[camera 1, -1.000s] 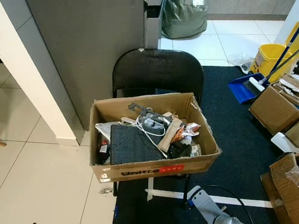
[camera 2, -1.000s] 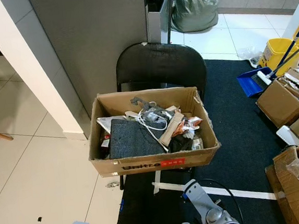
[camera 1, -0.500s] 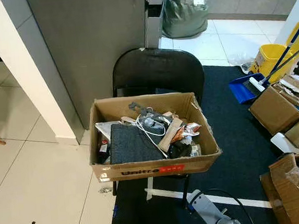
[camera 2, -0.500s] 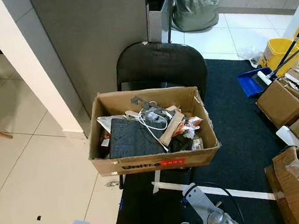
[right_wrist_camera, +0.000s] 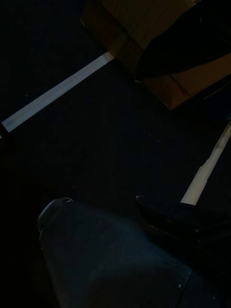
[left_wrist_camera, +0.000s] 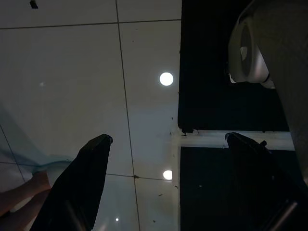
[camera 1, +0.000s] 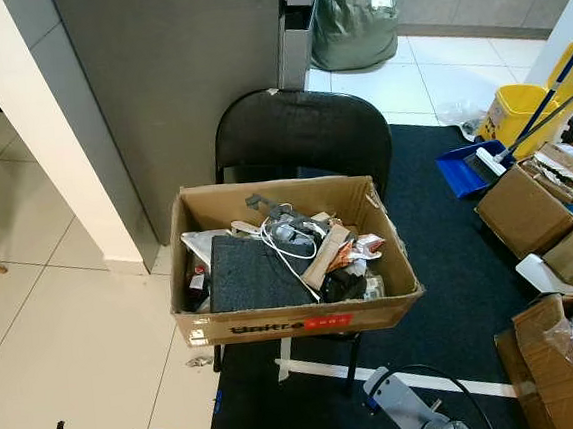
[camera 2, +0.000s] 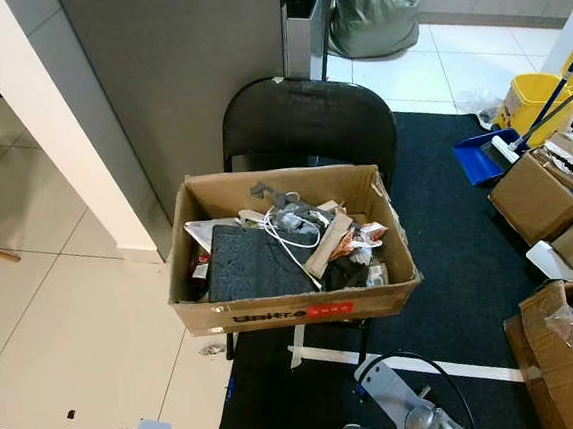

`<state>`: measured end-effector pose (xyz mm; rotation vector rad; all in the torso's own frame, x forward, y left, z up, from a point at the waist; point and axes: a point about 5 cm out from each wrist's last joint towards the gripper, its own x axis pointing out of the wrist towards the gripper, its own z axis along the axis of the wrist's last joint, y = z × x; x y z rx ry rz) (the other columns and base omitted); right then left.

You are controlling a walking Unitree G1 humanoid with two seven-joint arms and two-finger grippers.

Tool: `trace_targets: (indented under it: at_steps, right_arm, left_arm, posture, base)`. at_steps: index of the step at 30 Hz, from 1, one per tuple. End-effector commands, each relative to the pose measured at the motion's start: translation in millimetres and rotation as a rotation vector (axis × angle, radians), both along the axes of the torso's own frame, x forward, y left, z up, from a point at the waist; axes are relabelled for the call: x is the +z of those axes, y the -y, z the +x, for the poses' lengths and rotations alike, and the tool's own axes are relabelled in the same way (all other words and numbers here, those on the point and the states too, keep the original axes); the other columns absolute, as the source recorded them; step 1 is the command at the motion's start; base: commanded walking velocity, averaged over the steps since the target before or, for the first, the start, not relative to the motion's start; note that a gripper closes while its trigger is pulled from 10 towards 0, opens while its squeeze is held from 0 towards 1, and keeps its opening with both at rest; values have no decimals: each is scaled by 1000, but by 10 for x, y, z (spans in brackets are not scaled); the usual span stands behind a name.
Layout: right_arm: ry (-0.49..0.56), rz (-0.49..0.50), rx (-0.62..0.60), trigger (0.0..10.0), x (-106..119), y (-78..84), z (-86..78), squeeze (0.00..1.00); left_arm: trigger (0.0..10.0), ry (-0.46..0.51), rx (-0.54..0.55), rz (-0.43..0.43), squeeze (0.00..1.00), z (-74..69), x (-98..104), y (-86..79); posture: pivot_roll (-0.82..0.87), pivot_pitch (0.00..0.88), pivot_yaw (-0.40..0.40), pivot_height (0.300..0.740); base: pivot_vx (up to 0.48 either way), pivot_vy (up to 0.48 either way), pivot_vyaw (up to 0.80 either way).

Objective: Picking trash to rubbish bin

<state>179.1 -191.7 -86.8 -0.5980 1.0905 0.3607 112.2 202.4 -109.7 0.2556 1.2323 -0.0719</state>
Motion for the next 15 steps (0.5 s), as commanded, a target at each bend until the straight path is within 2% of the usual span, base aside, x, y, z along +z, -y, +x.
trace_targets:
  at_steps: [1, 15]
  right_arm:
    - [-22, -9, 8, 10000, -24, 36, -63, 0]
    - [-21, -5, 6, 10000, -23, 12, -53, 0]
  left_arm:
    - [10000, -29, -19, -52, 0, -60, -34, 130]
    - [10000, -25, -15, -57, 0, -47, -32, 143]
  posture:
    - [31, 108, -57, 740]
    - [33, 110, -60, 740]
  base:
    - [0, 0, 0]
    - [0, 0, 0]
